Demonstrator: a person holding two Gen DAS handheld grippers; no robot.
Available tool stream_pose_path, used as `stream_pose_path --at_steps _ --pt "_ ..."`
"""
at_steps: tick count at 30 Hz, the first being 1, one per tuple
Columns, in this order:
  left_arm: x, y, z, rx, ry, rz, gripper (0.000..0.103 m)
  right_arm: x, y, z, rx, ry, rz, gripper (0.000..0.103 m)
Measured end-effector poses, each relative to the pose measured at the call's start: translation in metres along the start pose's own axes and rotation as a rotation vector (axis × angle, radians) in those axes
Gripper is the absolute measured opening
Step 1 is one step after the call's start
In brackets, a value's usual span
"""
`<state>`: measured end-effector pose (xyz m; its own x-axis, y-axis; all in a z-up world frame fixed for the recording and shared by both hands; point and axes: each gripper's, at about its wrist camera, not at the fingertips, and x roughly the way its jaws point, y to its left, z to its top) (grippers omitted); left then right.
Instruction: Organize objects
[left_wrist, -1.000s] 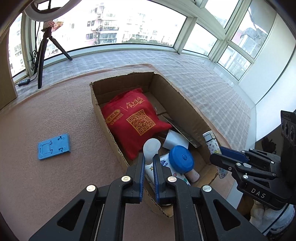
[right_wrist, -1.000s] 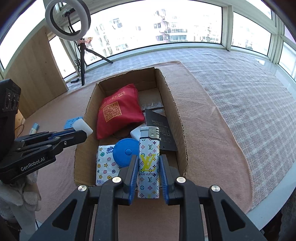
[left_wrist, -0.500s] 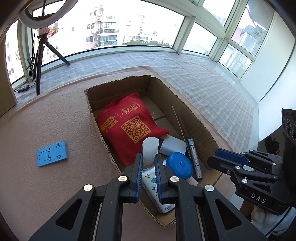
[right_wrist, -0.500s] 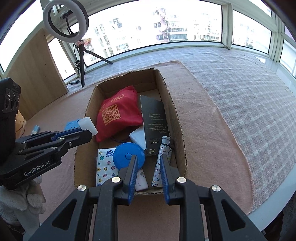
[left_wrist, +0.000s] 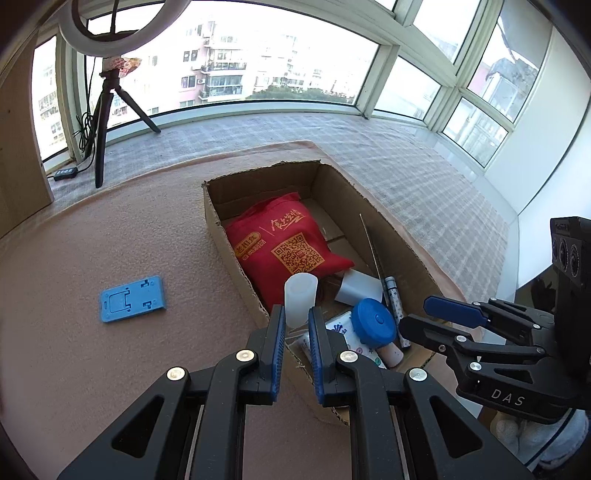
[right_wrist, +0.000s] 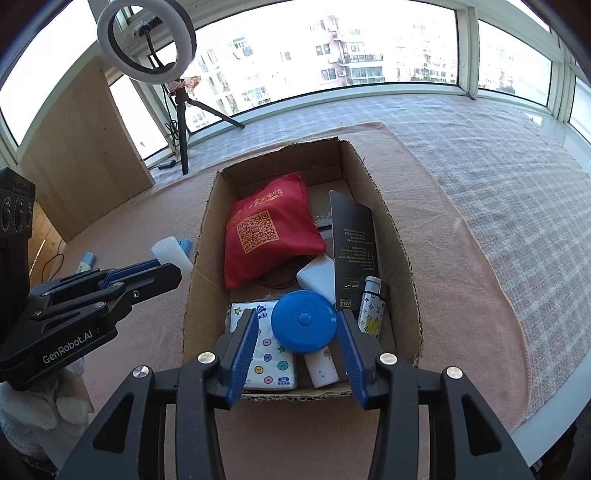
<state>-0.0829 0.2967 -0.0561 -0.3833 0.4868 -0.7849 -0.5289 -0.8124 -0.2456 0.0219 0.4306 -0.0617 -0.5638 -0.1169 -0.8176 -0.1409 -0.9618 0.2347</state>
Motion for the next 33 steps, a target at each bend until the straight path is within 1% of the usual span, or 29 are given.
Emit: stream_pose_path --at_steps 2,4,8,11,17,21,24,27,30,33 --pt "-0.006 0.009 -0.005 -0.016 -0.002 0.005 0.013 0.002 0.006 0.001 0.003 0.005 0.033 0.048" --pt "-0.013 0.019 -0.012 -0.036 -0.003 0.016 0.013 0.004 0.013 0.001 0.0 0.006 0.059 0.049" --pt "-0.027 0.048 -0.031 -0.097 -0.003 0.036 0.013 0.006 0.031 0.001 -0.033 -0.005 0.086 0.052" --pt "-0.038 0.071 -0.048 -0.136 0.004 0.066 0.014 0.007 0.044 0.001 -0.05 -0.017 0.111 0.055" --pt "-0.063 0.118 -0.071 -0.217 0.004 0.124 0.014 0.017 0.074 0.011 -0.099 -0.004 0.181 0.056" --pt "-0.082 0.139 -0.08 -0.255 -0.014 0.146 0.014 0.028 0.104 0.026 -0.166 0.015 0.261 0.056" --pt "-0.092 0.146 -0.079 -0.259 -0.027 0.153 0.013 0.034 0.121 0.036 -0.178 0.01 0.255 0.056" --pt "-0.098 0.141 -0.069 -0.235 -0.046 0.139 0.014 0.031 0.121 0.044 -0.144 -0.015 0.236 0.056" --pt "-0.098 0.127 -0.05 -0.197 -0.069 0.105 0.013 0.019 0.105 0.048 -0.098 -0.045 0.206 0.056" --pt "-0.085 0.102 -0.025 -0.142 -0.083 0.055 0.013 0.003 0.076 0.047 -0.038 -0.071 0.159 0.056"
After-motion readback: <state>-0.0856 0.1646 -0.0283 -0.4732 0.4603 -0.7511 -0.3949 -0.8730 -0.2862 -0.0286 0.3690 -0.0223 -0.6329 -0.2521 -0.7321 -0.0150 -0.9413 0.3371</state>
